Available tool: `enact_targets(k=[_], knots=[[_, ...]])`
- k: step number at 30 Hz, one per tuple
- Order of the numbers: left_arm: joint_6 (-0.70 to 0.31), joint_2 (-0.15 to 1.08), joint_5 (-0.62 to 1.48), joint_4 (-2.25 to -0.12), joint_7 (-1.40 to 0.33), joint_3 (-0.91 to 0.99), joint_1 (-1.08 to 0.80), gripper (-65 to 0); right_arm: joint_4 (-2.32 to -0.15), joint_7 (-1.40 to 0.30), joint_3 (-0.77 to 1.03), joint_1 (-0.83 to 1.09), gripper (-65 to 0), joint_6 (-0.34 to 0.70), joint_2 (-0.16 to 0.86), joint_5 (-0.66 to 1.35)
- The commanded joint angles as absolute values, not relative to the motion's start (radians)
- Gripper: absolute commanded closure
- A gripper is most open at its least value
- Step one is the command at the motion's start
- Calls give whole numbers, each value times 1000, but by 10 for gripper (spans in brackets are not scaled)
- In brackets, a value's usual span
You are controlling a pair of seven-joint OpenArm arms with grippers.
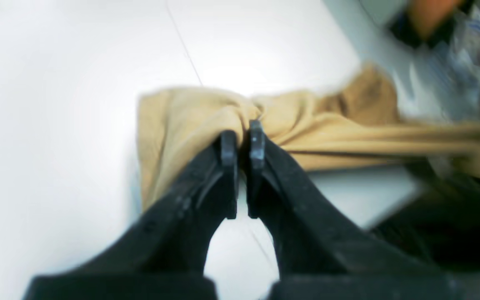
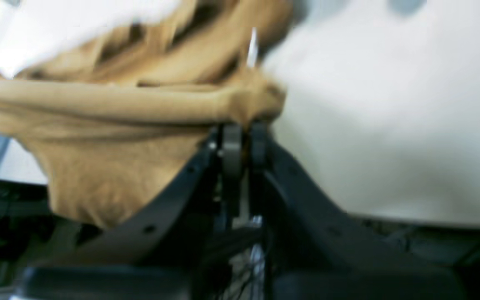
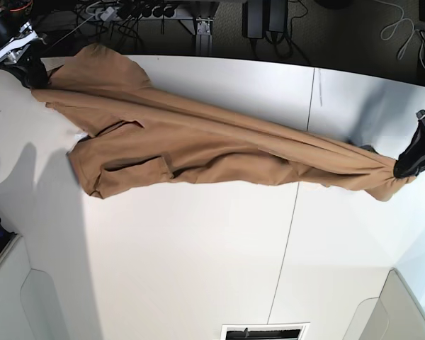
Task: Layout the t-shirt on the table in an organized manner, then fold the t-shirt properly
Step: 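Lift the shirt with both grippers, stretch it, and lay it flat, then grasp the shirt's two ends again with both grippers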
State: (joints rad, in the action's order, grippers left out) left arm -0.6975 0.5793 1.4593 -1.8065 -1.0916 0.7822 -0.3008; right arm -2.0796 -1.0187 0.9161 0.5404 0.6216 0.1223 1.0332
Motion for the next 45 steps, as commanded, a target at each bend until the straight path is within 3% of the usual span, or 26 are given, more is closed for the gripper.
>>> enact_targets(k=[1, 6, 11, 16, 17, 20, 22, 32, 39, 45], knots=[[-698, 595, 1484, -1843, -1007, 838, -287, 0, -2099, -966, 941, 540, 0, 619, 150, 1026], [-698, 598, 1453, -1871, -886, 783, -166, 0, -2100, -769, 934, 384, 0, 608, 184, 868], [-698, 607, 1077, -1755, -664, 403, 20, 0, -2012, -750, 844, 163, 0, 598, 200, 722], [-698, 568, 740, -1467, -403, 67, 250, -5, -1806, -682, 709, -8, 0, 598, 213, 566], [-698, 553, 690, -1402, -377, 25, 294, -40, -1763, -682, 686, -42, -38, 593, 213, 546], [-698, 516, 631, -1244, -364, -56, 383, -237, -1673, -688, 652, -91, -345, 579, 213, 532], [-698, 512, 635, -1191, -401, -71, 402, -325, -1665, -713, 648, -91, -405, 579, 213, 559], [-698, 595, 920, -1256, -638, 108, 336, -326, -1728, -892, 700, -18, -403, 580, 213, 669], [-698, 599, 996, -1259, -723, 285, 191, -326, -1735, -894, 709, 131, -403, 581, 213, 701], [-698, 593, 996, -1258, -709, 309, 48, -326, -1708, -838, 669, 213, -403, 581, 213, 711]])
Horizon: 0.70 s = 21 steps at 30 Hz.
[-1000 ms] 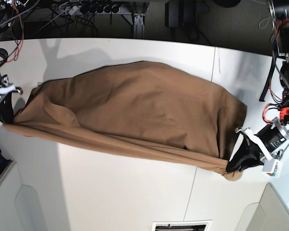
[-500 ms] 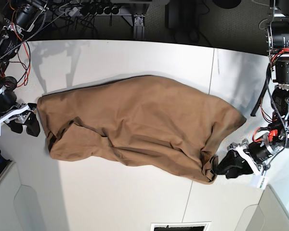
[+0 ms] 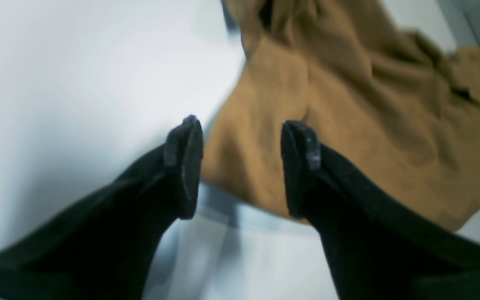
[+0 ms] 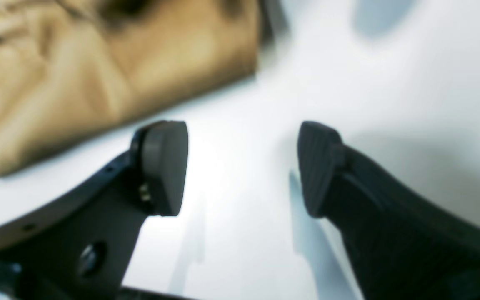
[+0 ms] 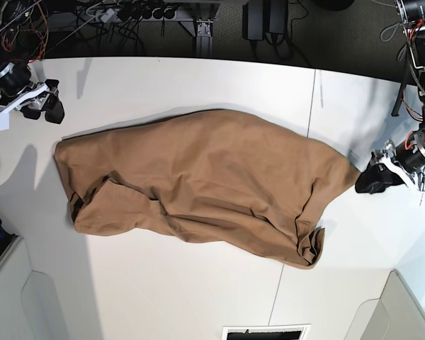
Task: Layout the t-shirt on the table in an organized manner, then fold the t-shirt properly
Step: 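Grasp the shirt's two ends again with both grippers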
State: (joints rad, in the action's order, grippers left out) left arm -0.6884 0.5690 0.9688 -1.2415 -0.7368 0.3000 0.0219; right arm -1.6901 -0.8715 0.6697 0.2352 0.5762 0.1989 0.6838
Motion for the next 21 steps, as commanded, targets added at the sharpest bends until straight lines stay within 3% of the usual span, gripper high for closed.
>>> enact_targets(k=[1, 10, 14, 21], knots=[[-698, 589, 995, -1258, -696, 309, 38, -326, -1702, -821, 654, 211, -403, 581, 213, 706], [-698, 494, 892, -1204, -684, 307, 25, -326, -1649, -729, 499, 165, -403, 542, 213, 548], [-698, 480, 817, -1182, -677, 307, 24, -326, -1597, -717, 502, 139, -403, 503, 214, 493], [-698, 476, 862, -1125, -673, 307, 25, -326, -1498, -648, 510, 109, -403, 451, 213, 496]])
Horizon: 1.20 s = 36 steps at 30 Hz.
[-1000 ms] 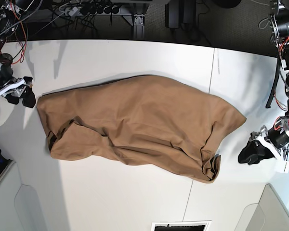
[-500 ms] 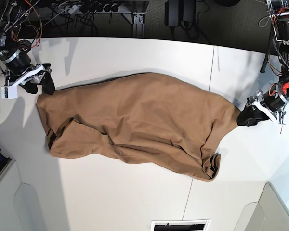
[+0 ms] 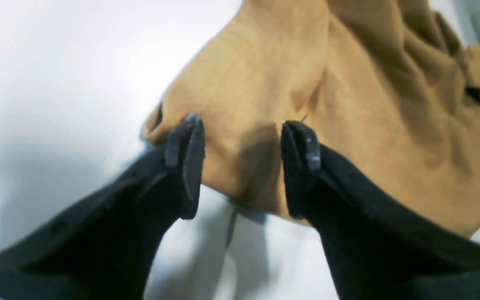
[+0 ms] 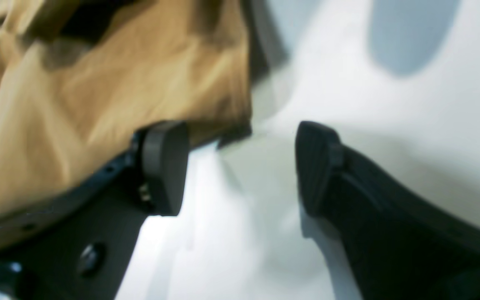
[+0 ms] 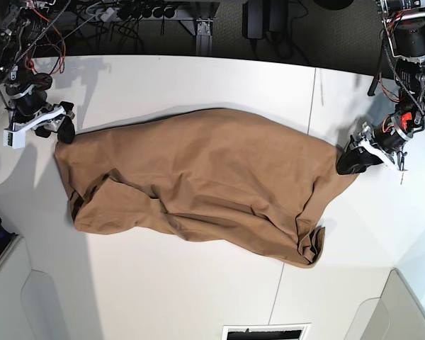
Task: Layout the t-shirt on the table in an organized manner, then fold the t-shirt properly
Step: 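Grasp the shirt's two ends again with both grippers, then pull the held ends apart to stretch the shirt taut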
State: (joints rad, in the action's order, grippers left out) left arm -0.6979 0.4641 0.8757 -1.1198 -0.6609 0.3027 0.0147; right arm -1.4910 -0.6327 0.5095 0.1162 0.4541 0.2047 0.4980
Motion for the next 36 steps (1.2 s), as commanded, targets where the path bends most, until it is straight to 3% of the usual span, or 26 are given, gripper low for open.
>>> enact_targets(k=[1, 4, 6, 9, 11, 12, 18, 26, 30, 34, 35, 36], knots=[[-698, 472, 862, -1124, -669, 307, 25, -326, -1479, -648, 508, 94, -403, 457, 213, 498], [-698, 453, 859, -1124, -669, 306, 25, -293, -1434, -655, 492, 43, -402, 486, 213, 516], [-698, 441, 860, -1124, -669, 306, 25, -198, -1424, -682, 472, 15, -378, 502, 213, 545], [-698, 432, 865, -1124, -669, 306, 25, -20, -1425, -738, 437, -15, -207, 505, 213, 569], [-698, 438, 910, -1127, -670, 308, 25, 0, -1427, -768, 426, -28, -47, 505, 213, 569], [-698, 447, 943, -1129, -670, 309, 24, 0, -1437, -780, 426, -30, 0, 505, 213, 574], [-698, 537, 1053, -1259, -793, 309, -6, 0, -1611, -918, 478, 33, 0, 547, 231, 680], [-698, 607, 1022, -1705, -802, 325, -114, 0, -1734, -845, 656, 72, 0, 554, 268, 741], [-698, 606, 902, -1679, -696, 313, -81, 0, -1711, -801, 703, 1, 0, 553, 271, 687], [-698, 587, 802, -1500, -631, 206, 21, 0, -1591, -799, 679, -114, 0, 548, 276, 651], [-698, 580, 782, -1451, -632, 164, 54, 0, -1550, -804, 663, -140, -42, 548, 280, 651], [-698, 571, 764, -1405, -631, 122, 84, 0, -1509, -812, 643, -163, -162, 548, 284, 651]])
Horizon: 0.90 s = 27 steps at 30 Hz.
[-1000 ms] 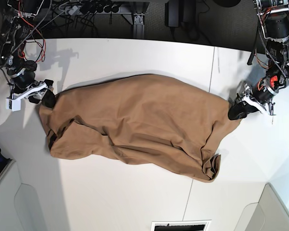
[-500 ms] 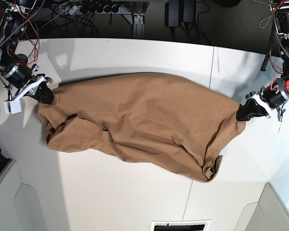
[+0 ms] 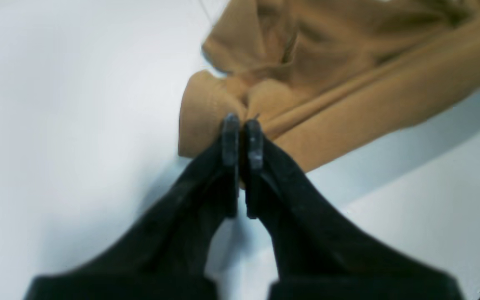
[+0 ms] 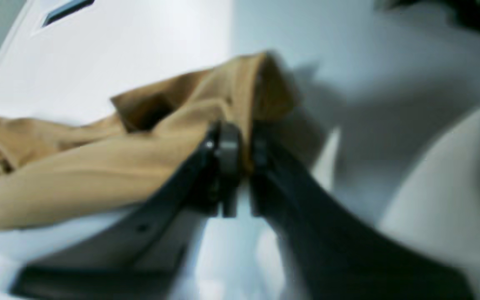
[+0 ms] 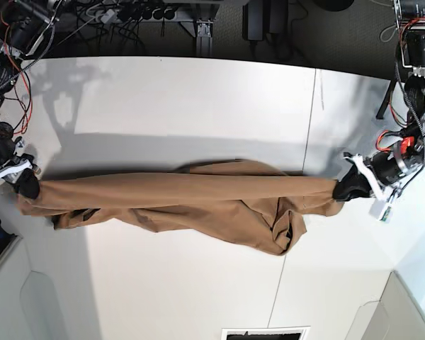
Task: Layout the t-shirt on the table in an organized manner, then fold the t-shirt properly
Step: 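Pull the held ends apart to stretch the shirt taut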
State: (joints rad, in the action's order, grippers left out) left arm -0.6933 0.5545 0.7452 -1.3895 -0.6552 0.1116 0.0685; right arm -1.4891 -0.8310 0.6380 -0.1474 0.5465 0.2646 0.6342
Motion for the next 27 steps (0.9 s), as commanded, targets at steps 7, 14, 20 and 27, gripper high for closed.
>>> enact_targets(k=[7, 14, 20, 27], knots=[[-698, 550, 735, -1283, -667, -20, 140, -274, -1444, -886, 543, -149, -402, 551, 282, 677], [-698, 601, 876, -1323, -730, 36, 99, -273, -1510, -889, 559, 15, -401, 559, 289, 695], [-698, 598, 932, -1433, -738, 141, 18, -273, -1512, -764, 576, 95, -401, 559, 282, 662], [-698, 551, 962, -1622, -738, 136, -34, -273, -1507, -658, 541, 69, -401, 553, 283, 518]])
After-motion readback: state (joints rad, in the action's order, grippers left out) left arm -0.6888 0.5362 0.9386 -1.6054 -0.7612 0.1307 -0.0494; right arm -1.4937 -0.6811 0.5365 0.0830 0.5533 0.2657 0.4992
